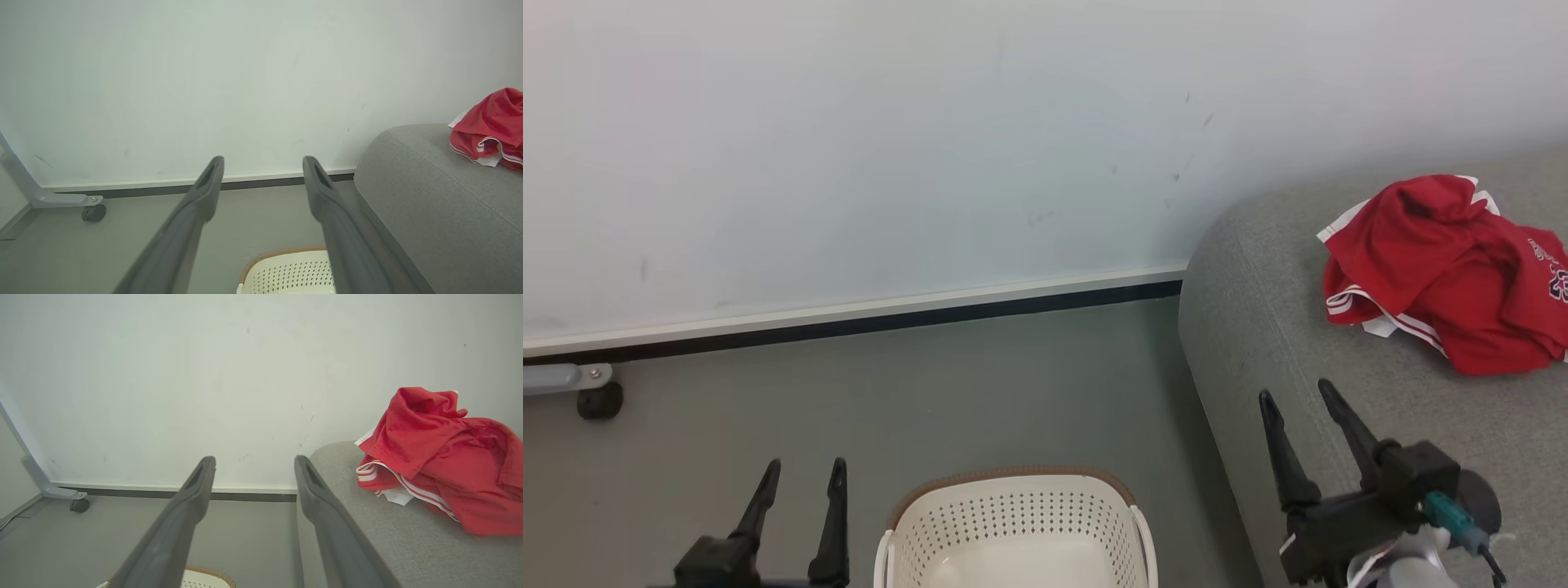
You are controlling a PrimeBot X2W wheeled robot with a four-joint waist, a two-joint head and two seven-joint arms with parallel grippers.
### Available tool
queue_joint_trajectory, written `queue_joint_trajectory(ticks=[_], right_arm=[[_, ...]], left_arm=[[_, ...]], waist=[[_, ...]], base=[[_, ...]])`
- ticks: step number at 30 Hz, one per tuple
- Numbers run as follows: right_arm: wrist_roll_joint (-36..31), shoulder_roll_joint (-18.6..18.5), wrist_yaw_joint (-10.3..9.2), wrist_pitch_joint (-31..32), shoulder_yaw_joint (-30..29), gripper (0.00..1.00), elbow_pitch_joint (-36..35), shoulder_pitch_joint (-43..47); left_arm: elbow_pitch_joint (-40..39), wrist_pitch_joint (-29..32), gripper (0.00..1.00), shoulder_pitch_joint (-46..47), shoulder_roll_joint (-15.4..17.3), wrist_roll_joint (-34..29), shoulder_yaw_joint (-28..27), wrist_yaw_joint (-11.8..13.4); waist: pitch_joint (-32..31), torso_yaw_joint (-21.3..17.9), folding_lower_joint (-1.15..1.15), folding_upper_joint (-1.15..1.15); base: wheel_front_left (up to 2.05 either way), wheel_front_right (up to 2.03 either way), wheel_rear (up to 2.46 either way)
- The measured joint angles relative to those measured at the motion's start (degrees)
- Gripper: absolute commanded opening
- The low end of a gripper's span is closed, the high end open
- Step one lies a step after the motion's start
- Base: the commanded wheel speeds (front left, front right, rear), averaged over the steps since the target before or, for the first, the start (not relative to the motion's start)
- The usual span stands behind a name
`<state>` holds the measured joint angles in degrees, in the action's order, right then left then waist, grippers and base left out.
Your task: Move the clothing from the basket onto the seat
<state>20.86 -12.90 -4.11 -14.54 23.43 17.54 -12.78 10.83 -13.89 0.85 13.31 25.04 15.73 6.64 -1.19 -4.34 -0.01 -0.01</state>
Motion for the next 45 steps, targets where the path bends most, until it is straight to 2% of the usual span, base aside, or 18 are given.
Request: queue_joint_trajectory(ticks=[16,42,43,45], right_arm=[[-1.34,-1.46,-1.97,0.00,-3.63,1.00,-8.91,8.92],[-2.67,-1.15,-2.52,0.00,-6.88,1.00,-12.63,10.23],[-2.66,-1.04,-2.49,0.03,-6.81,0.00,-12.29,10.26],[-2.66,-0.49,-2.49,0.20,-6.48,0.00,-11.12,10.84]], left_arm=[[-4.05,-0.36,1.00,-9.96,-0.04,-0.93,-5.12,0.43],[-9.02,-0.41,1.00,-10.42,-2.36,-4.61,-8.70,0.47],[-8.86,-0.38,0.00,-10.42,-2.53,-4.58,-8.70,0.43],[-7.60,-0.32,0.00,-10.67,-3.02,-4.52,-8.37,0.42]], waist=[[-0.54,-0.55,0.00,0.01],[1.52,-0.40,0.01,0.01],[1.55,-0.40,0.01,0.01],[1.56,-0.40,0.01,0.01]], base=[[0.00,0.00,0.00],[0.00,0.00,0.00],[0.00,0.00,0.00],[0.00,0.00,0.00]])
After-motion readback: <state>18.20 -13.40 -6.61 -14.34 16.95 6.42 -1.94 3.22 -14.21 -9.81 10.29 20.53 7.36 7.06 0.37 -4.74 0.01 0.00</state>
